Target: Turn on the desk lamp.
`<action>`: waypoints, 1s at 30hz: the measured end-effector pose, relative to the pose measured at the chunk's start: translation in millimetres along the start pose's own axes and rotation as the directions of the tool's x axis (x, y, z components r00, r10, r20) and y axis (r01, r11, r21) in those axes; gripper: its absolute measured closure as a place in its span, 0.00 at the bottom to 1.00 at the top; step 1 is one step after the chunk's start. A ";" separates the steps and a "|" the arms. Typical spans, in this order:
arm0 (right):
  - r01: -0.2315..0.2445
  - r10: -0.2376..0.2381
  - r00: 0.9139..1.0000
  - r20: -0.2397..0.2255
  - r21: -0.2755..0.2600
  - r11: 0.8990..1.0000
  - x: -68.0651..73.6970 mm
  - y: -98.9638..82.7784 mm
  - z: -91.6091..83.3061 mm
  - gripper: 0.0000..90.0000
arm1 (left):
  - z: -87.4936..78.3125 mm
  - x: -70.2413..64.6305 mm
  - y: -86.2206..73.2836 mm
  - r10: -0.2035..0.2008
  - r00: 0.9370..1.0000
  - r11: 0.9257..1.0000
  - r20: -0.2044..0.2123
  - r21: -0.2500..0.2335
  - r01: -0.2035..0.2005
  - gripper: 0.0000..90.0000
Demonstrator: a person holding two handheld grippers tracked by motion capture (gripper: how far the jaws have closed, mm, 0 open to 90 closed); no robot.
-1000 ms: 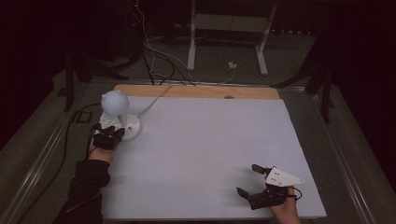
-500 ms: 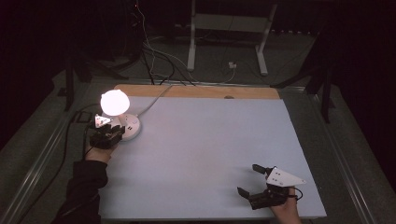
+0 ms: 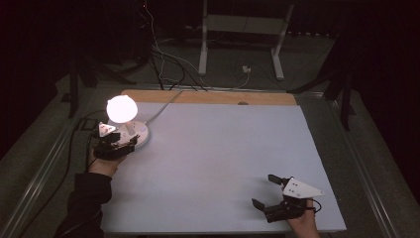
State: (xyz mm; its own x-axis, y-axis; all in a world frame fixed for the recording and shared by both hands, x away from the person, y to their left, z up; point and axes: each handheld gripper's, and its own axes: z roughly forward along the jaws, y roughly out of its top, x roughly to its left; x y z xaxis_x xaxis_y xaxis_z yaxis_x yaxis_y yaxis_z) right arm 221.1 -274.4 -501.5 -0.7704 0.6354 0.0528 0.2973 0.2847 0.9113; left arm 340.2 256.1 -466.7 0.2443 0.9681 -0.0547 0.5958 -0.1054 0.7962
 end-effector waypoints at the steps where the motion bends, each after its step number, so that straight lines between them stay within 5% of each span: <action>1: -0.001 0.001 1.000 0.001 0.000 1.000 -0.1 0.0 0.1 0.00 | -0.8 -1.0 -0.1 0.002 1.000 1.000 -0.001 0.002 -0.002 0.32; 2: -0.001 0.001 1.000 0.001 -0.001 1.000 -0.4 0.3 0.4 0.00 | -1.6 -1.6 0.0 0.004 1.000 1.000 0.002 0.010 -0.004 0.23; 8: 0.004 -0.004 1.000 0.000 0.004 1.000 0.5 0.1 0.9 0.00 | -11.6 -3.3 -3.1 -0.003 0.998 1.000 0.070 -0.002 0.003 0.04; 20: 0.001 -0.001 1.000 -0.001 0.004 1.000 -0.1 -0.1 0.3 0.00 | -28.7 -17.4 -22.0 0.025 0.983 0.999 0.184 -0.025 -0.020 0.00; 30: -0.002 0.002 1.000 -0.001 0.007 1.000 0.0 -0.3 0.9 0.00 | -38.8 -31.9 -38.3 0.074 0.974 0.997 0.216 -0.012 -0.073 0.00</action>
State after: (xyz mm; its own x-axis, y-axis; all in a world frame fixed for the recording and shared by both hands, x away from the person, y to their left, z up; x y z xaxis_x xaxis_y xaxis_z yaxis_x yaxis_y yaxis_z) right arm 221.5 -273.8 -502.1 -0.7704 0.6351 0.0552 0.3028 0.2884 0.9084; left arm 279.9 238.0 -472.0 0.4469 0.8859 -0.1244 0.5672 -0.1731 0.8052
